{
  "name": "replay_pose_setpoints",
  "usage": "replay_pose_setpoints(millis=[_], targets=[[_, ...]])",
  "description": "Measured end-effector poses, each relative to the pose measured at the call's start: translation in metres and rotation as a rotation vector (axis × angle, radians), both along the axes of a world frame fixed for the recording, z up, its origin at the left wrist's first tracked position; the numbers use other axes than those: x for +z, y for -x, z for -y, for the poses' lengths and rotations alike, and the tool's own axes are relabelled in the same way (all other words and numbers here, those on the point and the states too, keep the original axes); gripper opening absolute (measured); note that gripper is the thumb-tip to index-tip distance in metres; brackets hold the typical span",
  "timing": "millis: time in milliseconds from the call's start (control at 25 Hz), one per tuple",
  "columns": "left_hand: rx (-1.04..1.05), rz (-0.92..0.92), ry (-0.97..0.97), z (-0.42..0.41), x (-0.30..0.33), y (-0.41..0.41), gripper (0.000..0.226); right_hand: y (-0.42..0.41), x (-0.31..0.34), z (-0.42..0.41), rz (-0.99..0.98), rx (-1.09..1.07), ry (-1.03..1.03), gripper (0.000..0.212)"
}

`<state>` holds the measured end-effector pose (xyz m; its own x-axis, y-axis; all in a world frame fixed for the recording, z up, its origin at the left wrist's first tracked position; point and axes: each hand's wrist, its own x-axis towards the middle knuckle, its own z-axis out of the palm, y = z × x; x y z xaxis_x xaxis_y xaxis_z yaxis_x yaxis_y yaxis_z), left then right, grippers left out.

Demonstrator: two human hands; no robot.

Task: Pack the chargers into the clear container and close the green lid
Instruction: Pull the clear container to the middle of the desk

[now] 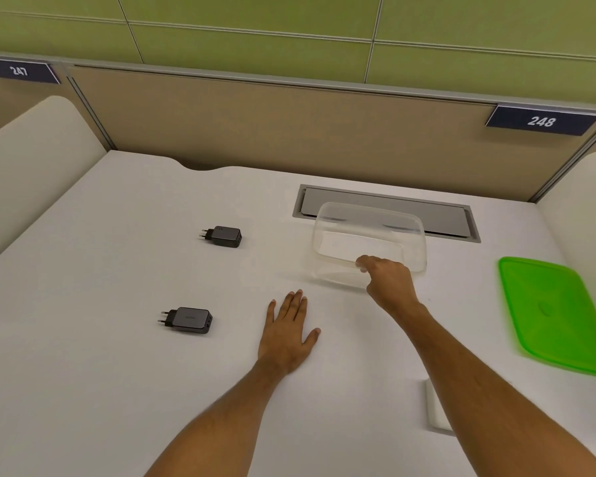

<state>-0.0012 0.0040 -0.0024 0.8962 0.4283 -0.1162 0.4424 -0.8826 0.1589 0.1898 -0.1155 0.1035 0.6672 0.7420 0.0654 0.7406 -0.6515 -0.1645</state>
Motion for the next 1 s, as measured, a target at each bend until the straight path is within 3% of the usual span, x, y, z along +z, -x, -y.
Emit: replay_pose_setpoints(millis=[360,720,920,1000], targets=[[0.003,-0.012,-0.008,0.001,0.001,0.0,0.076,-0.002,-0.006,0.006,0.028,0.059,-0.028,0.05],[-0.003,0.001,0.0,0.0,-0.001,0.001,0.08,0.009,-0.001,0.045,0.327,-0.084,-0.233,0.031],[-0.011,0.025,-0.001,-0.001,-0.003,0.001,0.081,0.021,-0.012,0.088,0.241,-0.249,-0.121,0.017],[-0.014,0.035,0.003,-0.002,-0.005,0.002,0.082,0.028,-0.016,0.104,0.153,-0.321,-0.031,0.022]])
